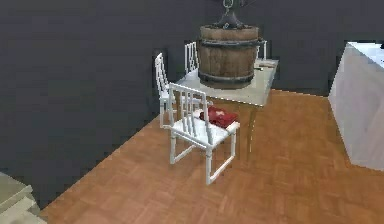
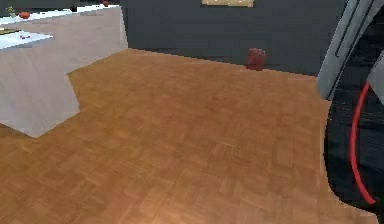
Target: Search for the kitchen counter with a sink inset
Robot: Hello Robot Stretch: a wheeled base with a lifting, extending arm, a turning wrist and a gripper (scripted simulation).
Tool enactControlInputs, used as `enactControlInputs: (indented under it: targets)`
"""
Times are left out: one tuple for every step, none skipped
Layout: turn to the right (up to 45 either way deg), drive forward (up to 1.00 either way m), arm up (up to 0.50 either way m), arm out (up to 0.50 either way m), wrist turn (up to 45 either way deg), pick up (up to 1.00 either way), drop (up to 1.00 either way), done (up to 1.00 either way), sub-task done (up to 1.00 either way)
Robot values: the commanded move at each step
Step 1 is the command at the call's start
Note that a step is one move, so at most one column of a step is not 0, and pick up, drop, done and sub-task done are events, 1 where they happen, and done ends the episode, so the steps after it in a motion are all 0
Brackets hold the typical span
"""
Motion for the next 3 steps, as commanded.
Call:
enactControlInputs:
  targets:
    - [-45.0,0.0,0.0,0.0,0.0,0.0,0.0,0.0,0.0]
    - [-18.0,0.0,0.0,0.0,0.0,0.0,0.0,0.0,0.0]
    - [0.0,0.4,0.0,0.0,0.0,0.0,0.0,0.0,0.0]
